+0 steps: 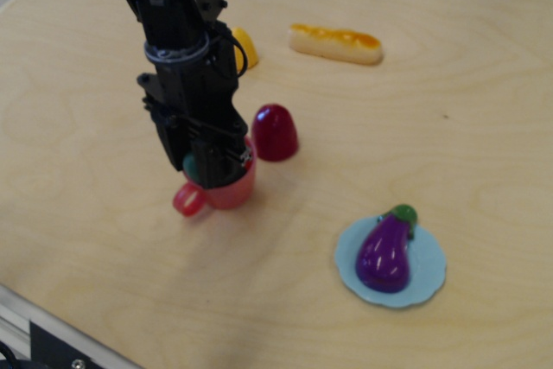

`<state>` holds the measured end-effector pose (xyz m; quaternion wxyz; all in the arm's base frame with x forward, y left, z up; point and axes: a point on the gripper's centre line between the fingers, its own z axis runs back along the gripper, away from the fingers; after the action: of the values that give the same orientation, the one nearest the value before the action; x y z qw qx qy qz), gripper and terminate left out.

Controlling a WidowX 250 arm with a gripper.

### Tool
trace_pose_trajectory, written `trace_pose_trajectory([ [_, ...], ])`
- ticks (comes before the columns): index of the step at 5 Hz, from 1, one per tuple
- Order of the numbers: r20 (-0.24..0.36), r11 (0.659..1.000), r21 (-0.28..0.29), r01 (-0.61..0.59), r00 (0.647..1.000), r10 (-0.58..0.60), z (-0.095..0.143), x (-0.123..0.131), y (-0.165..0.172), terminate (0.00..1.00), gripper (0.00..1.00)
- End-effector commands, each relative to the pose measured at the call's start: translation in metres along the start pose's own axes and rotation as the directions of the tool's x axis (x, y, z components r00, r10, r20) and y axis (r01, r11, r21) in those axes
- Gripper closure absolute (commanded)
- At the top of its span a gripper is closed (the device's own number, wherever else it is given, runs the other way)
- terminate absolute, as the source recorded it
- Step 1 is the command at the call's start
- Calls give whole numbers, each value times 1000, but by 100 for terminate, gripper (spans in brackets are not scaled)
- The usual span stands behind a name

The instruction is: Take cucumber out of cup

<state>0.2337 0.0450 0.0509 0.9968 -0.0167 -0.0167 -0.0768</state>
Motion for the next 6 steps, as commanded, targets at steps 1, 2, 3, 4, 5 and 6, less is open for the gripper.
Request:
trace_pose_trajectory([
  [1, 102, 996, 70, -49, 994, 41, 61, 23, 0, 0, 100],
  [2, 121, 993, 95, -69, 991, 57, 87, 30, -5, 0, 100],
  [3, 150, 998, 47, -52, 988, 45, 105, 40, -23, 0, 100],
  [4, 131, 1000, -11, -18, 991, 20, 95, 61, -32, 0, 100],
  [5, 114, 998, 5, -59, 992, 58, 82, 78, -20, 0, 100],
  [6, 116, 995, 2, -98, 989, 97, 71, 94, 0, 0, 100],
])
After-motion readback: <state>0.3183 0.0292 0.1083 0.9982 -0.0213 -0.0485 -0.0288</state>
